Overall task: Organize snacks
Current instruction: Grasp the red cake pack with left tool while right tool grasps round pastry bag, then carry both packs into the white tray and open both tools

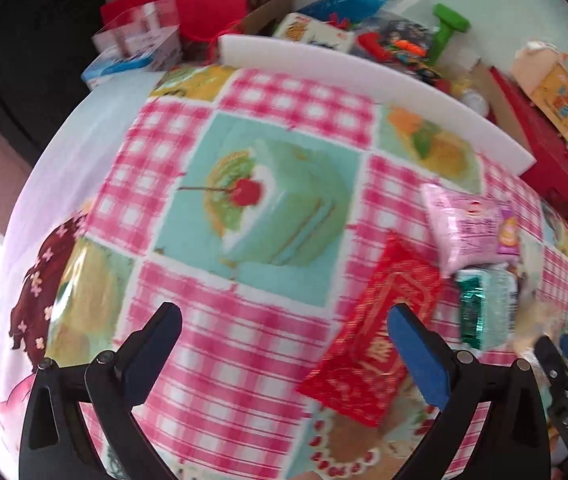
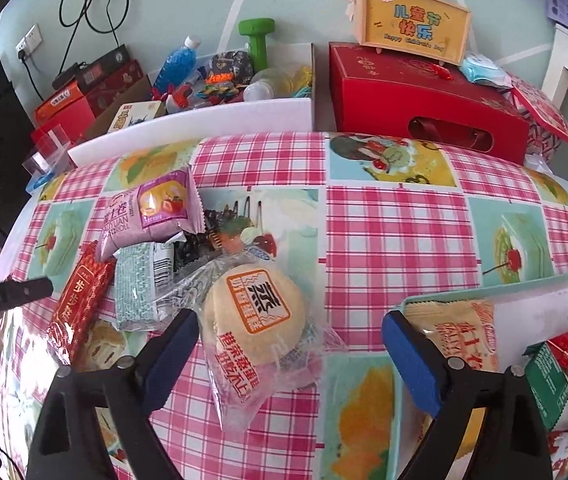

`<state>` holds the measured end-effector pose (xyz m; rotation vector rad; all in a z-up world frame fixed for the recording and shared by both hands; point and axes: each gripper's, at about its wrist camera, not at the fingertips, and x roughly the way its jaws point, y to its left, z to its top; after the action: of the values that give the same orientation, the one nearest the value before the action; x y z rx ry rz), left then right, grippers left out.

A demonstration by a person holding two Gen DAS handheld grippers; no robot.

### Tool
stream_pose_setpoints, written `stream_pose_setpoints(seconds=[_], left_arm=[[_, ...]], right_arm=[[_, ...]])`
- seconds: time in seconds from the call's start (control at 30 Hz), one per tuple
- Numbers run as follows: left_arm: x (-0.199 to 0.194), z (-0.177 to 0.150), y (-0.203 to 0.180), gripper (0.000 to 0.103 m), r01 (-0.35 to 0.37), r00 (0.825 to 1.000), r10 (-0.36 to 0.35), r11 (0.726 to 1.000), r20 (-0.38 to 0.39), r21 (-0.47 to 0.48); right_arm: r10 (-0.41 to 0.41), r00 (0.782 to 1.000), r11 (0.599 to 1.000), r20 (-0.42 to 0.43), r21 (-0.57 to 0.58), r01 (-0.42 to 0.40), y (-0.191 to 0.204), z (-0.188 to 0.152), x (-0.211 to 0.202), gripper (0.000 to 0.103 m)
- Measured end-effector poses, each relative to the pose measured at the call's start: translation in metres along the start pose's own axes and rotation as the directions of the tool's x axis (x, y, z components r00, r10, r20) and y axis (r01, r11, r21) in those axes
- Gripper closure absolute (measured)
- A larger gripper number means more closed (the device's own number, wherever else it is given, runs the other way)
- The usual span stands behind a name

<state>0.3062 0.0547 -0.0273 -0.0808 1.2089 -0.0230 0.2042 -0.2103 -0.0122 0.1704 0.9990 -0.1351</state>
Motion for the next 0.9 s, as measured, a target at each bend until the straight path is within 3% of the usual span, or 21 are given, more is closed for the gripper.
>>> stream_pose_setpoints(seconds=[0.17,0.33,0.43,0.5,0.57,0.7,0.9], left_arm=[[0.020,0.003,-0.037,0.001,0.049,0.998,-0.045,0.995,-0.044,0.086],[0.034,-0.002,-0.057,0.004,-0.008,0.999,0.012,0.994,-0.036,0.112],[0.033,0.000,-0.064,0.016,-0.038,0.999,0.038,0.992,-0.001,0.118],[0.031,0.002,-0.066,0.032,-0.042,0.999,0.040,0.992,0.020,0.116],[0.027,-0.002,-0.073,0.041,-0.046,0.998,0.041,0.992,0.042,0.115],[0.016,-0.008,-0.078,0.049,-0.046,0.997,0.040,0.994,0.063,0.097],[-0.001,-0.035,-0.074,0.051,-0.058,0.996,0.055,0.998,0.076,0.033]], right_arm=[[0.007,1.000,1.000,-0.030,-0.022,-0.007,0.007,0.000,0.012,0.022],[0.021,0.998,1.000,-0.062,0.000,-0.021,0.006,-0.003,0.025,0.031],[0.018,0.999,1.000,-0.048,0.002,-0.018,0.006,-0.006,0.025,0.035],[0.020,0.999,1.000,-0.043,0.011,-0.019,0.005,-0.007,0.024,0.036],[0.020,0.999,1.000,-0.039,0.017,-0.019,0.004,-0.009,0.024,0.037],[0.016,0.999,1.000,-0.035,0.025,-0.016,0.004,-0.015,0.020,0.039],[0.007,0.999,0.999,-0.033,0.039,-0.005,0.002,-0.022,0.015,0.043]])
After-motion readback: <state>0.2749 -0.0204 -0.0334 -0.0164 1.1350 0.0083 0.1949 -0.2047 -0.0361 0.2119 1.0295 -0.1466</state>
